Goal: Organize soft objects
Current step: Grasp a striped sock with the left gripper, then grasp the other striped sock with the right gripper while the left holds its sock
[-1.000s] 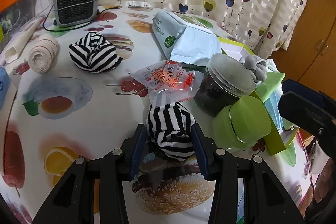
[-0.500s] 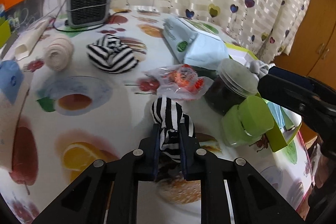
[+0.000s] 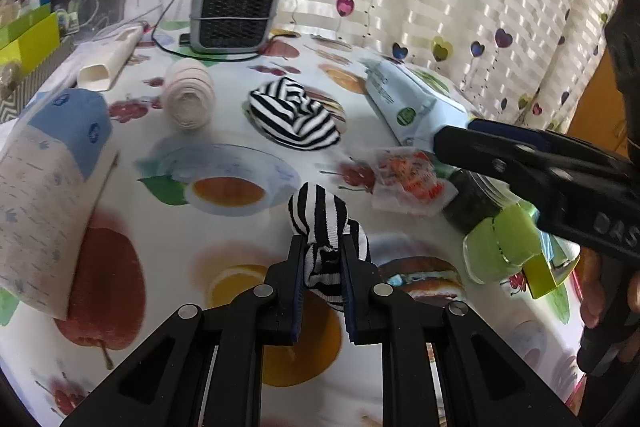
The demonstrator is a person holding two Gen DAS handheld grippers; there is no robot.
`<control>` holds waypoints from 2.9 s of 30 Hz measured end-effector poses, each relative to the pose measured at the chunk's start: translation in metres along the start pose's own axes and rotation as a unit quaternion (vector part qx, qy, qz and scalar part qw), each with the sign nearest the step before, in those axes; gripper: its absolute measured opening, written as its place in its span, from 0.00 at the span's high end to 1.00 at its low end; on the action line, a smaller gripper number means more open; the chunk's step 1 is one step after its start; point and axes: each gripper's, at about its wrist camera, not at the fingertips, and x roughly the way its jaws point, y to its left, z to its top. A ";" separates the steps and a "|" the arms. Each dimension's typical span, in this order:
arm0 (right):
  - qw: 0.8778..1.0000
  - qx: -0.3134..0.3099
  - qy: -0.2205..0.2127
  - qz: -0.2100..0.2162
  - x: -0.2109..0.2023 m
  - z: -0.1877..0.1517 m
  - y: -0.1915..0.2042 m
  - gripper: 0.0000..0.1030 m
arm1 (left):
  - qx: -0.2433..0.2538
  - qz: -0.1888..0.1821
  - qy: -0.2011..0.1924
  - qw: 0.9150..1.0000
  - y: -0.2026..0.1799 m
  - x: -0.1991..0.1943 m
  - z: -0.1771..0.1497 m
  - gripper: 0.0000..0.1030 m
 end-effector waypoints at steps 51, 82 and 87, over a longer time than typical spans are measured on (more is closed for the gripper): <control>0.999 0.025 0.014 0.026 0.066 0.033 0.023 0.80 | -0.026 0.049 -0.031 0.998 0.034 -0.027 0.006 0.85; 0.996 0.039 0.078 0.021 0.118 0.029 0.012 0.77 | -0.033 0.065 -0.033 0.997 0.037 -0.033 0.010 0.85; 0.997 0.039 0.055 0.029 0.097 0.029 0.013 0.79 | -0.029 0.066 -0.037 0.997 0.034 -0.038 0.011 0.85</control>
